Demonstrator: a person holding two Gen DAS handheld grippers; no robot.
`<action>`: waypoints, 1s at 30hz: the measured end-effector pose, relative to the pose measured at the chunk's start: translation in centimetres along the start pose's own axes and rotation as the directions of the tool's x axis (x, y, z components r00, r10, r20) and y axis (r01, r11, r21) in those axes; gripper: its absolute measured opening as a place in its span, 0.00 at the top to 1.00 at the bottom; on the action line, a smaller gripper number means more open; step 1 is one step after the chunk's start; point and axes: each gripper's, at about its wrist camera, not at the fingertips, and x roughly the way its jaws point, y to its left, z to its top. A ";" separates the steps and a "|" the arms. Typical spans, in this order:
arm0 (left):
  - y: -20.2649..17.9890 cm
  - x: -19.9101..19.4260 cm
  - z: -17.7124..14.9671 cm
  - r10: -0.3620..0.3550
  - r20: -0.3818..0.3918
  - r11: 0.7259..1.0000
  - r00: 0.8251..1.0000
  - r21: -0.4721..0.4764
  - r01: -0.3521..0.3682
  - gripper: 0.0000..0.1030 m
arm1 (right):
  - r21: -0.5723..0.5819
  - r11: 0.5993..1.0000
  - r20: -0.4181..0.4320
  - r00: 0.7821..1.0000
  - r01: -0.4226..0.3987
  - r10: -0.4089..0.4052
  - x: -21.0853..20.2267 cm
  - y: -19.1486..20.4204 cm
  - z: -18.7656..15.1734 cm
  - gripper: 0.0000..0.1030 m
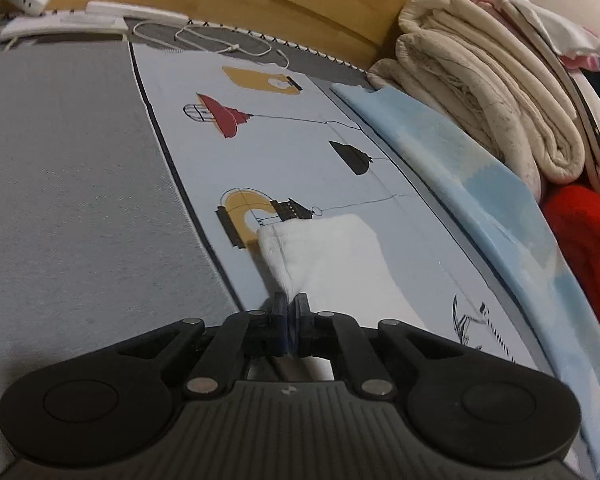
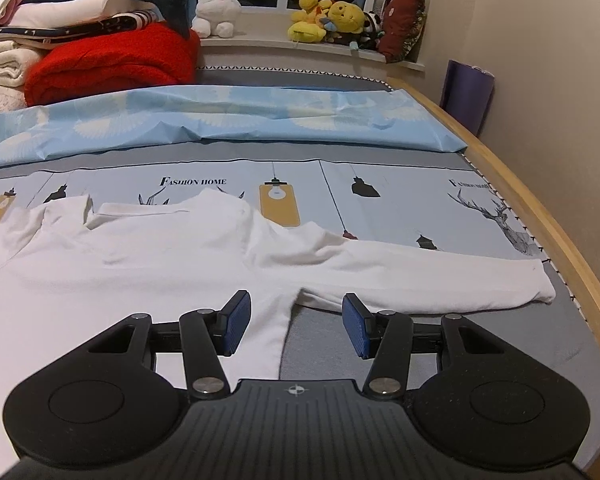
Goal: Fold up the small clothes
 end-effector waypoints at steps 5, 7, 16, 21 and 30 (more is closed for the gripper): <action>1.1 0.6 1.1 -0.085 -0.068 0.990 0.994 -0.117 0.077 0.95 | 0.014 1.000 0.003 1.000 -0.008 0.008 -0.2 -0.3 0.1 0.50; 1.0 0.2 1.7 -0.087 -0.079 0.992 0.993 -0.095 0.079 0.98 | 0.018 1.000 0.005 1.000 -0.011 0.011 -0.4 -0.5 0.0 0.50; -12.2 -11.4 0.3 -0.206 -0.038 0.937 0.978 0.279 0.208 0.98 | 0.078 0.997 -0.026 1.000 -0.001 0.003 -0.5 -2.2 -0.1 0.62; -23.5 -20.2 -10.2 -0.423 -0.190 0.757 0.886 0.464 0.461 0.98 | 0.141 0.990 -0.081 0.996 -0.011 0.023 -0.3 -3.1 -0.8 0.96; -38.4 -33.4 -34.1 -0.516 -0.670 0.363 0.534 0.393 0.845 0.68 | 0.224 0.972 -0.110 0.989 -0.069 0.095 -0.5 -5.2 -1.9 0.95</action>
